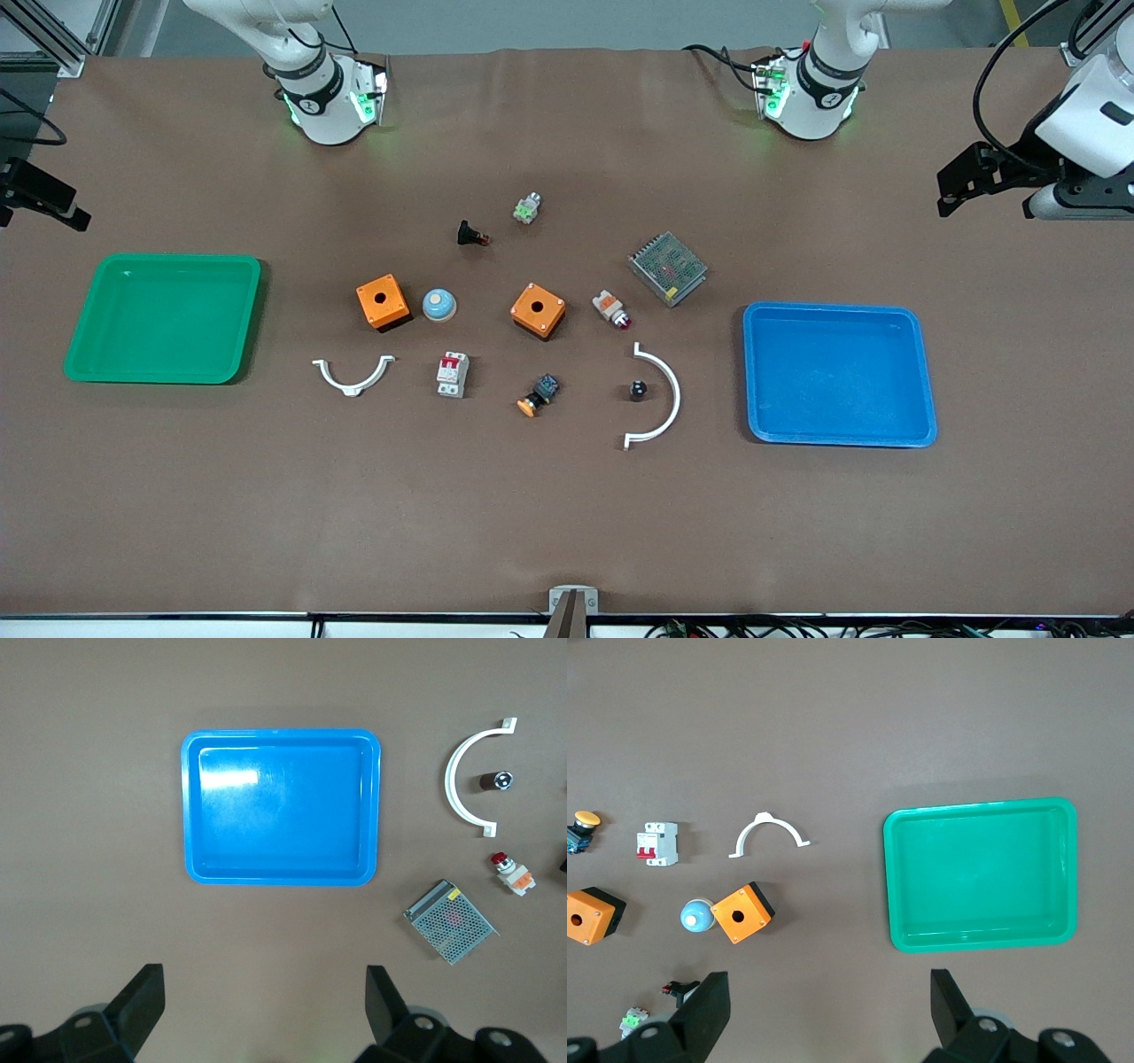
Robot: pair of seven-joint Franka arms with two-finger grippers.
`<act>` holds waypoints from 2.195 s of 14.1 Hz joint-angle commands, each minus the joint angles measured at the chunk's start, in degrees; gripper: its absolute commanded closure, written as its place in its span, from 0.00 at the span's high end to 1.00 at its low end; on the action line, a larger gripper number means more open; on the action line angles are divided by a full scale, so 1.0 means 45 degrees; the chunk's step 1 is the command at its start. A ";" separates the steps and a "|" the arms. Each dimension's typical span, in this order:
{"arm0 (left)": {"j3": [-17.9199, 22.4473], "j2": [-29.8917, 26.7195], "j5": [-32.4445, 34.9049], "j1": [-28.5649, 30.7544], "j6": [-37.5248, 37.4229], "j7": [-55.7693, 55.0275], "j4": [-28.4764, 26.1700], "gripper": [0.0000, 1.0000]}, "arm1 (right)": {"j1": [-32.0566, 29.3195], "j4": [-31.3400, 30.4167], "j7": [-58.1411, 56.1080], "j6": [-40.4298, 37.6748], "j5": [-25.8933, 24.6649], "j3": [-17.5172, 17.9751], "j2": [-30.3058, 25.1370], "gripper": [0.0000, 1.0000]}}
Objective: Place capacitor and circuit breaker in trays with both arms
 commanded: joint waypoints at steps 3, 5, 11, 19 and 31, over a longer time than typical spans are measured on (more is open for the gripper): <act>-0.0016 -0.0016 -0.0157 -0.0043 -0.0222 0.0210 0.0082 1.00 | -0.0193 0.0354 0.0052 -0.0201 0.0064 0.0158 0.0155 1.00; -0.0113 0.0624 -0.0215 -0.0490 -0.0241 -0.0257 0.0585 1.00 | -0.0194 0.0354 0.0051 -0.0201 0.0064 0.0158 0.0232 1.00; -0.0875 0.3494 -0.0177 -0.2324 0.1530 -0.3336 0.1020 1.00 | 0.1051 -0.0114 0.0304 -0.0631 0.0570 0.0256 0.1324 1.00; -0.0817 0.8591 -0.0020 -0.4690 0.5810 -0.8537 0.2696 1.00 | 0.5057 -0.3103 0.4715 0.5008 0.1275 0.0256 0.3413 1.00; -0.0700 1.1272 0.0642 -0.5356 0.8997 -0.9497 0.2973 0.96 | 0.6682 -0.1445 0.6321 0.8569 0.1060 0.0236 0.7809 1.00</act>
